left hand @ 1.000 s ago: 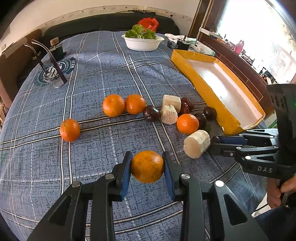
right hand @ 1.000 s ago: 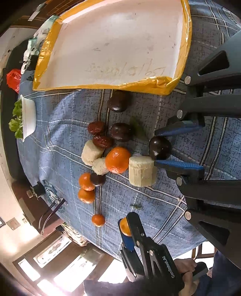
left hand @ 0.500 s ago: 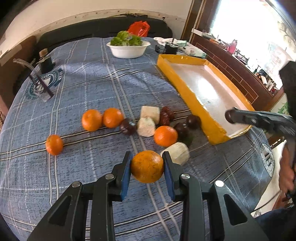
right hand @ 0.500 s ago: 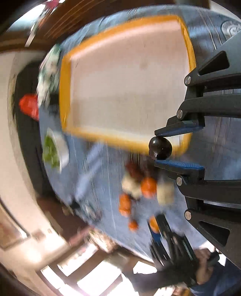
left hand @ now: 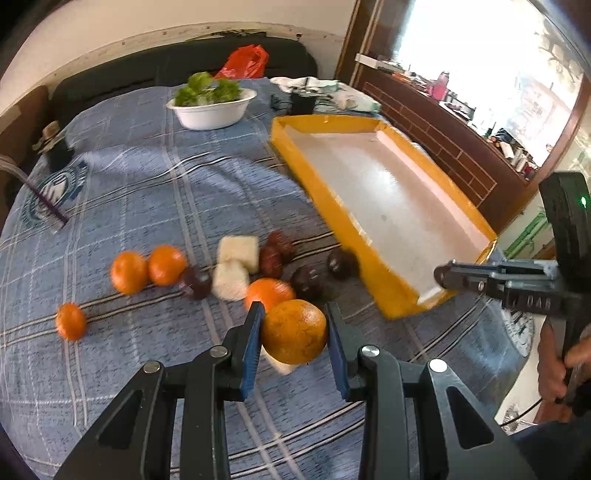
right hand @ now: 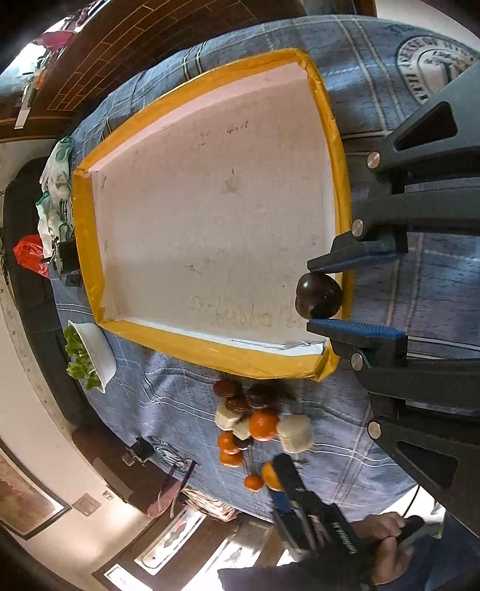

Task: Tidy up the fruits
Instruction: 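Carry the tangerine in the left tool and plum in the right tool over the tray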

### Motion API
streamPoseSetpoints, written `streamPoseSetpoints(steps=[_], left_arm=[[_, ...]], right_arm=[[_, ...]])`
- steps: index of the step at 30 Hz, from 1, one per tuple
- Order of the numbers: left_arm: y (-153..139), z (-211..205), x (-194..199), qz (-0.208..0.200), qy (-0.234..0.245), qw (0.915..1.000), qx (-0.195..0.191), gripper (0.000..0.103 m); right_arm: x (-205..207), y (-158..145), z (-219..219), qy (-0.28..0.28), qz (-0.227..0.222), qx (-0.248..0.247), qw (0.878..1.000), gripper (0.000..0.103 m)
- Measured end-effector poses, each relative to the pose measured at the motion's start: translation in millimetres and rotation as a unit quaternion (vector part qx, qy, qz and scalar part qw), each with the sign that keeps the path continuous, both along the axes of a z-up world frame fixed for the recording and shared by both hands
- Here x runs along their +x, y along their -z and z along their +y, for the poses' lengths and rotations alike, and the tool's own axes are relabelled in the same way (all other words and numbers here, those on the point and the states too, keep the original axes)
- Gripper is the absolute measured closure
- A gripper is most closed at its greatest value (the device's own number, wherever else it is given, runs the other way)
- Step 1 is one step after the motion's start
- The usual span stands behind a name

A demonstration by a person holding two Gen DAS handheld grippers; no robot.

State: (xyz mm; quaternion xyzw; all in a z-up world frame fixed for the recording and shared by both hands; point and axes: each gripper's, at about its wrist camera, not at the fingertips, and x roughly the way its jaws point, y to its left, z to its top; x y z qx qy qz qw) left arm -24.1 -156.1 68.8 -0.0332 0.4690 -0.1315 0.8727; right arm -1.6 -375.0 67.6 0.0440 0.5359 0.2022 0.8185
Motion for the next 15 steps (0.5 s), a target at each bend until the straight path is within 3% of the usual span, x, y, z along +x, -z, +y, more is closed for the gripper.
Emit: streamPoseSetpoints(steps=[5,8,11,15], left_arm=[[-18.4,-22.6,19.6,-0.003,0.027,0.9995,-0.015,0.072],[-33.1,-37.4,41.4,-0.005,0.039,0.9987,-0.033,0.071],[-47.8,-54.6,70.5,-0.007,0.047,0.9978,-0.047,0.071],[-52.4,-78.3,118.0,-0.006,0.048,0.9978,-0.045,0.071]], right_arm=[[2.8,-21.9,-22.0,0.01,0.0,0.021,1.0,0.075],[14.6,-49.8,-38.1,0.017,-0.02,0.042,0.999,0.075],[37.1,-77.3,-47.4,0.022,-0.035,0.053,0.998,0.075],[78.0,-91.0,-56.9,0.036,-0.028,0.077,0.996,0.075]])
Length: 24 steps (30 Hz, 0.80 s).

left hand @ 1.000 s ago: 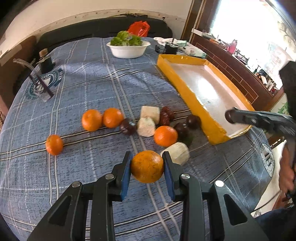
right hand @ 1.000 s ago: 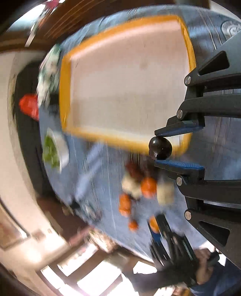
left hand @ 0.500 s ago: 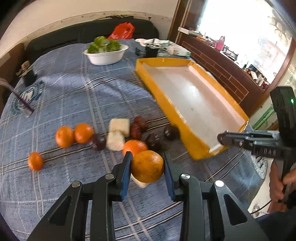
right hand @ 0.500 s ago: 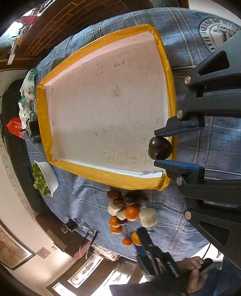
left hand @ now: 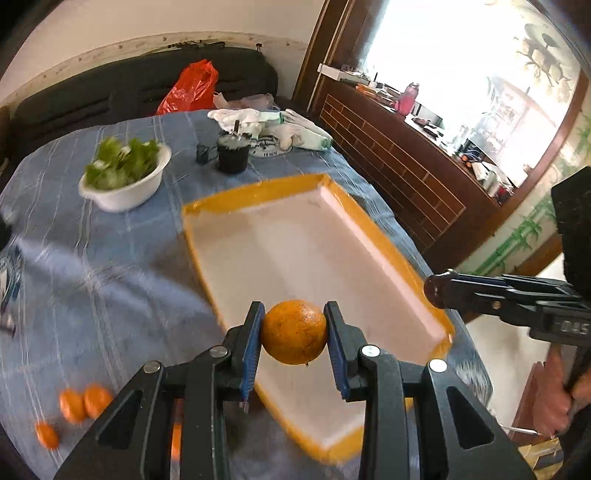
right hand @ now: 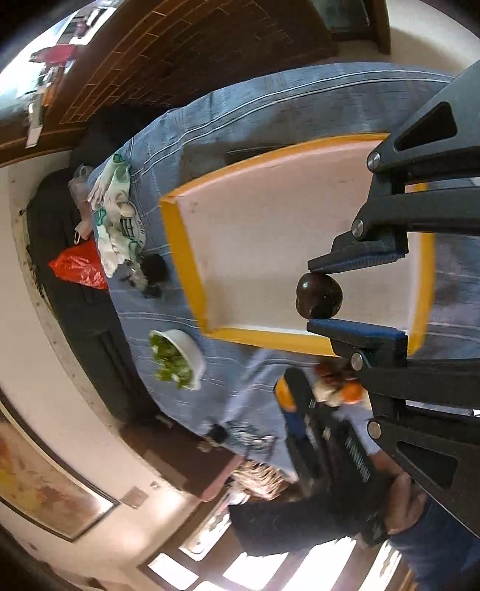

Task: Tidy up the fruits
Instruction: 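Carry the tangerine in the left tool and plum in the right tool over the tray, then open the left tool dropping the tangerine while the right tool releases the plum in the tray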

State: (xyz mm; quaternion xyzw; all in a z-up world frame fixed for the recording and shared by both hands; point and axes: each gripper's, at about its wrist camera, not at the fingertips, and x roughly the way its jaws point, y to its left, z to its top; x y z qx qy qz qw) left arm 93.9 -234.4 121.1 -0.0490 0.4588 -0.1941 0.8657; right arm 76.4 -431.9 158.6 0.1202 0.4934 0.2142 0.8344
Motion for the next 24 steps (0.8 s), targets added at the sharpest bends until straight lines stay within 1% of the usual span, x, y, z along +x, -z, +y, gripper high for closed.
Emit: streamPoseSetpoints(steps=[3,6,7,8,9,14,18,24], left_arm=[[14.3,-13.5,39.6,0.015,-0.01,0.9998,-0.002,0.071],[32.4,-22.0,68.5,0.03,-0.023,0.9992,0.009,0.071],[40.1,-23.8,79.0,0.04,-0.027,0.9988,0.005,0.072],[46.6,-24.8,86.9,0.05,-0.032,0.9983,0.002,0.072],[53.7,-25.8,95.4,0.056,-0.043,0.9975,0.008,0.072],[74.4,-25.9,121.7,0.071,-0.061,0.9955,0.016,0.072],[84.6,-23.4,135.0,0.078,-0.072,0.9943,0.012,0.072],[93.6,-23.5,144.9,0.083,-0.077,0.9933,0.021,0.071]], right_arm=[[36.9,7.4,-5.9,0.018,0.011,0.011,1.0,0.075],[74.9,24.4,-9.2,0.037,0.033,0.029,0.998,0.075],[86.7,30.4,-7.5,0.039,0.038,0.028,0.998,0.075],[98.0,35.3,-5.0,0.042,0.04,0.025,0.998,0.075],[107.5,38.6,-3.5,0.043,0.041,0.025,0.998,0.075],[156.2,67.4,8.4,0.042,0.065,0.02,0.997,0.075],[180.6,86.7,19.5,0.039,0.081,0.011,0.996,0.075],[193.9,103.8,29.8,0.035,0.095,0.002,0.995,0.075]])
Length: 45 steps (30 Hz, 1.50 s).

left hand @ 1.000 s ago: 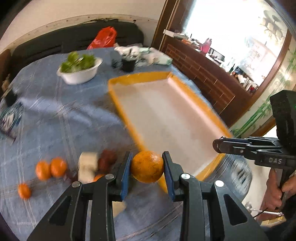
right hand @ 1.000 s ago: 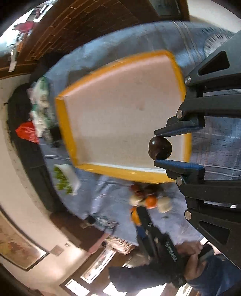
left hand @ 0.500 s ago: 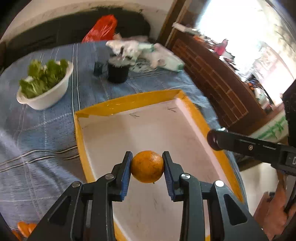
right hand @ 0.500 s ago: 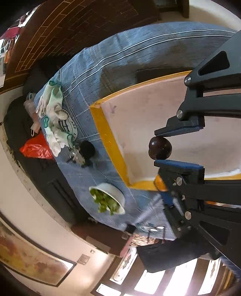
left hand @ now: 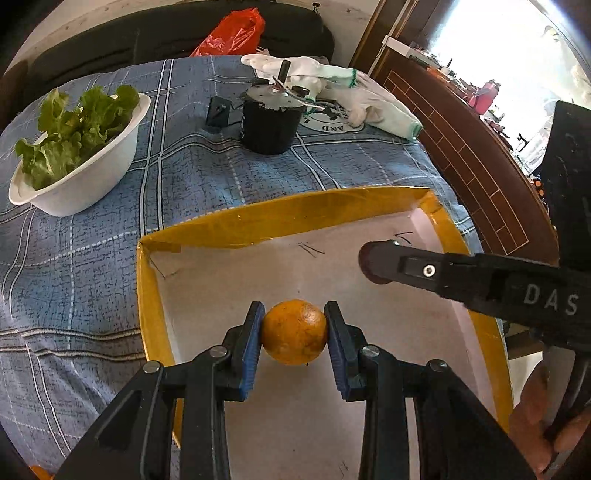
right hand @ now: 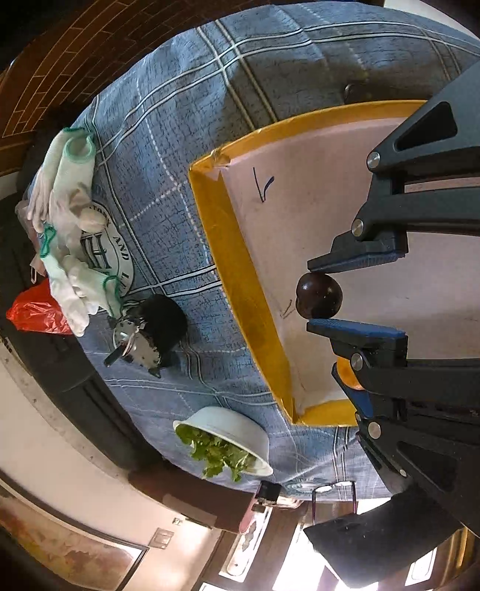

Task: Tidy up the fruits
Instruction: 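Open the left tool dropping the tangerine while the right tool releases the plum in the tray, then move both open tools back to the fruit row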

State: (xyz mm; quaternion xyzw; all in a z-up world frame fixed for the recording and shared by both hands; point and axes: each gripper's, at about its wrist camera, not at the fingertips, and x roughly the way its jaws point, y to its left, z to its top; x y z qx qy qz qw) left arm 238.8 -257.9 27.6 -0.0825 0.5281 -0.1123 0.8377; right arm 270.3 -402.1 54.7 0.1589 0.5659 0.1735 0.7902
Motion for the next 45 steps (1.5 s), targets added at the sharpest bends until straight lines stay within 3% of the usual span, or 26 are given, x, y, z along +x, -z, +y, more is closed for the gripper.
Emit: streamPoseSetpoints(steps=[10,11,15,17,24,30,37,45], left_arm=[[8.7,-4.1,5.4,0.003,0.001,0.9999,0.014,0.071],[8.7,-4.2,5.1,0.002,0.001,0.9999,0.016,0.07],[5.0,-5.8,3.9,-0.008,0.002,0.9999,0.015,0.057],[1.2,-7.3,2.2,-0.014,0.001,0.9997,0.021,0.051],[-17.2,2.6,-17.8,-0.025,-0.024,0.9993,0.014,0.051],[-47.6,26.2,-80.9,-0.058,-0.057,0.9965,0.019,0.051],[-79.1,61.6,-194.5,-0.083,-0.098,0.9912,0.033,0.051],[-82.9,126.6,-311.7,-0.059,-0.196,0.977,0.059,0.05]], right_arm=[[11.6,15.7,0.3,0.003,0.02,0.004,1.0,0.074],[12.1,17.1,-0.4,0.003,0.023,0.006,1.0,0.072],[11.1,18.0,-3.3,0.006,0.021,0.007,1.0,0.047],[9.6,16.3,-4.2,0.007,0.016,0.007,1.0,0.047],[-15.0,-3.0,-18.0,0.005,-0.009,0.015,1.0,0.047],[-69.1,-31.5,-8.4,-0.043,-0.045,0.017,0.998,0.047],[-162.4,-58.0,41.1,-0.163,-0.089,0.034,0.982,0.045],[-238.1,-39.2,113.3,-0.284,-0.075,0.035,0.955,0.045]])
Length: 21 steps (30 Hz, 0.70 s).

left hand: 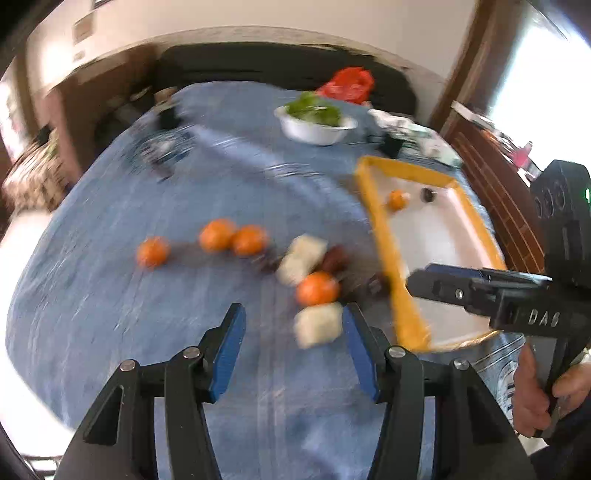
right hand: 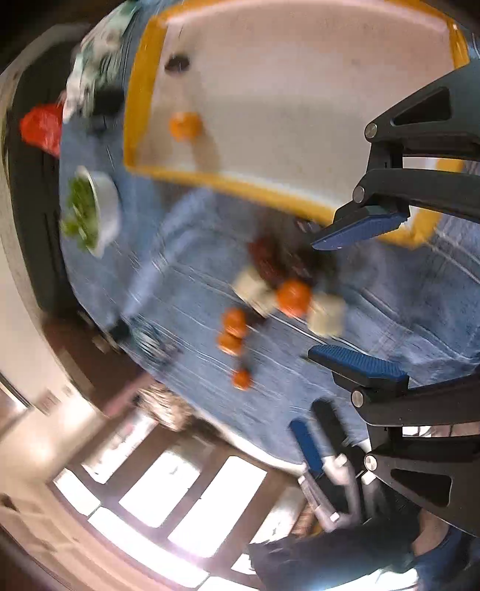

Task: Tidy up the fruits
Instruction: 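Move both open tools back to the fruit row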

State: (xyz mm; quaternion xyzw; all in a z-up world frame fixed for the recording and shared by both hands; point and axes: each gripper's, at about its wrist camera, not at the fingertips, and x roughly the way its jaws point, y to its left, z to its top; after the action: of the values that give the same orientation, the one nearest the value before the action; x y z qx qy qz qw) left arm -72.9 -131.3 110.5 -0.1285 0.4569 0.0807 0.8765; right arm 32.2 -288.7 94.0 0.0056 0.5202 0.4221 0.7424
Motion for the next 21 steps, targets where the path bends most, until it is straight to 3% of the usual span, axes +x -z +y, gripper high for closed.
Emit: streamPoseSetpoints(steps=[3,7,13,21], left_arm=[[3.1,27.8,-29.5,0.0,-0.043,0.9991,-0.003,0.05],[14.0,52.7,-45.8,-0.004,-0.061,0.9979,-0.019,0.049],[13.6,73.8,-47.3,-0.02,-0.024,0.9993,-0.021,0.049],[18.6,108.2,-42.1,-0.021,0.003,0.9992,-0.033,0.049]], right_arm=[[-10.2,13.2,13.9,-0.011,0.012,-0.014,1.0,0.044],[-18.0,21.1,22.9,-0.002,-0.007,-0.035,0.999,0.044],[-18.7,40.1,46.0,0.034,0.01,-0.071,0.997,0.044],[-22.0,56.6,80.3,0.06,0.002,-0.126,0.99,0.046]])
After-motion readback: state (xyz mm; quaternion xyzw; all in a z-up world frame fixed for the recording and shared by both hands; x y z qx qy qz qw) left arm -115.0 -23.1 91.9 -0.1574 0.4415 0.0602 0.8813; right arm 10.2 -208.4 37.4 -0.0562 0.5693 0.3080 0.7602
